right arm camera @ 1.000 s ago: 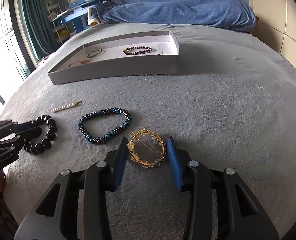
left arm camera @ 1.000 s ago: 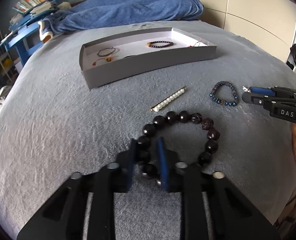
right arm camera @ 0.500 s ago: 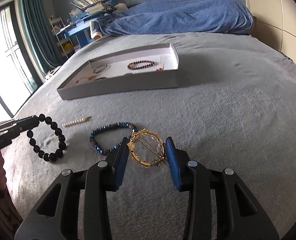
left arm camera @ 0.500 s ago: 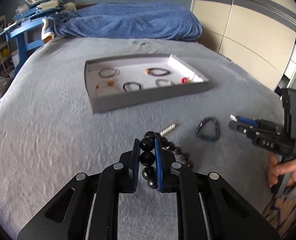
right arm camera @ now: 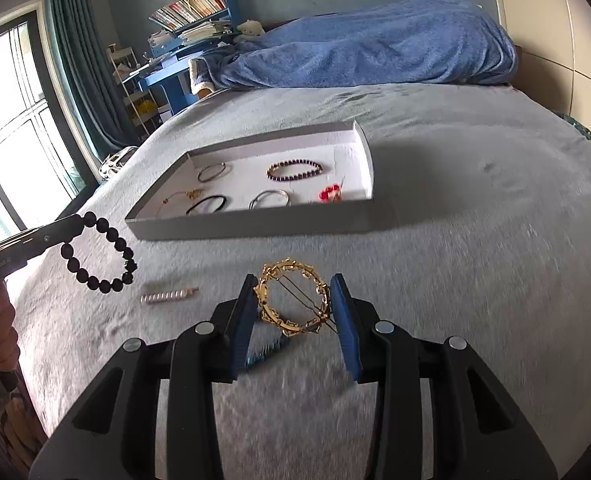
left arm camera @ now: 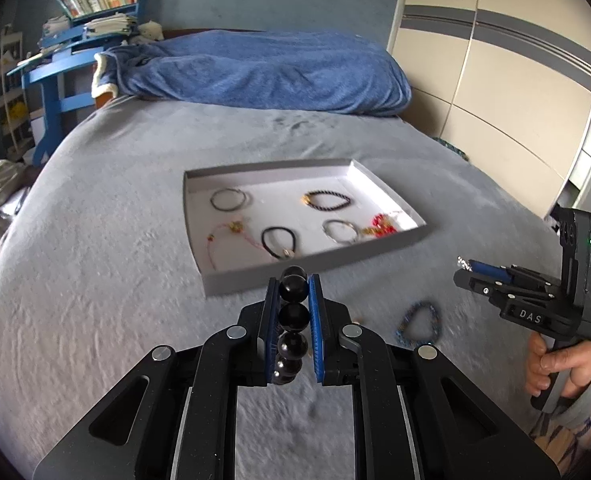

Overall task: Organize jewelry
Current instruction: 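Carry both items into the tray and open both tools, then move the left tool to the pearl hair clip while the right tool reaches the blue beaded bracelet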

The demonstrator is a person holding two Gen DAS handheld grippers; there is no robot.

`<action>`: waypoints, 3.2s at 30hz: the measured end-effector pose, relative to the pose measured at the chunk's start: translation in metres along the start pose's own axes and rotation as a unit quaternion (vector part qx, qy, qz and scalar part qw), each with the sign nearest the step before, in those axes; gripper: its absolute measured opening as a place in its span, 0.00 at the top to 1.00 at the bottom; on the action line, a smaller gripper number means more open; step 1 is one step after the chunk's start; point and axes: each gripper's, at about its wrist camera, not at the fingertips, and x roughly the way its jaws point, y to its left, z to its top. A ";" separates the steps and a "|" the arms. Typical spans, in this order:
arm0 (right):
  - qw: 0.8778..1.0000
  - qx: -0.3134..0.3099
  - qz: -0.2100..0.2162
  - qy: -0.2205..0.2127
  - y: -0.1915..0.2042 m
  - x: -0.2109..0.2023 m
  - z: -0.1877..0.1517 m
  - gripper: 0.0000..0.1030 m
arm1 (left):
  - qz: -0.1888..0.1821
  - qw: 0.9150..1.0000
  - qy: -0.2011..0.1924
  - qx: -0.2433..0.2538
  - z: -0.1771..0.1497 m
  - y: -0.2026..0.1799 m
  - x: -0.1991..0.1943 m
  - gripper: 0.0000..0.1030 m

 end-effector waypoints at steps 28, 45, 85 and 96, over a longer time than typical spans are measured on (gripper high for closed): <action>0.993 -0.066 -0.059 0.075 0.006 0.160 0.139 0.64 | -0.023 1.000 -0.003 0.011 0.121 -0.004 0.128 0.85; 0.991 -0.084 -0.064 0.087 0.011 0.183 0.132 0.42 | 0.053 0.996 0.049 0.043 0.088 0.006 0.161 0.42; 0.993 0.034 -0.115 0.021 -0.029 0.007 -0.038 0.05 | 0.066 0.995 0.045 0.055 -0.062 -0.034 0.038 0.12; 0.992 0.006 -0.115 0.052 -0.019 0.018 -0.043 0.05 | 0.058 0.993 0.075 0.066 -0.073 -0.039 0.043 0.13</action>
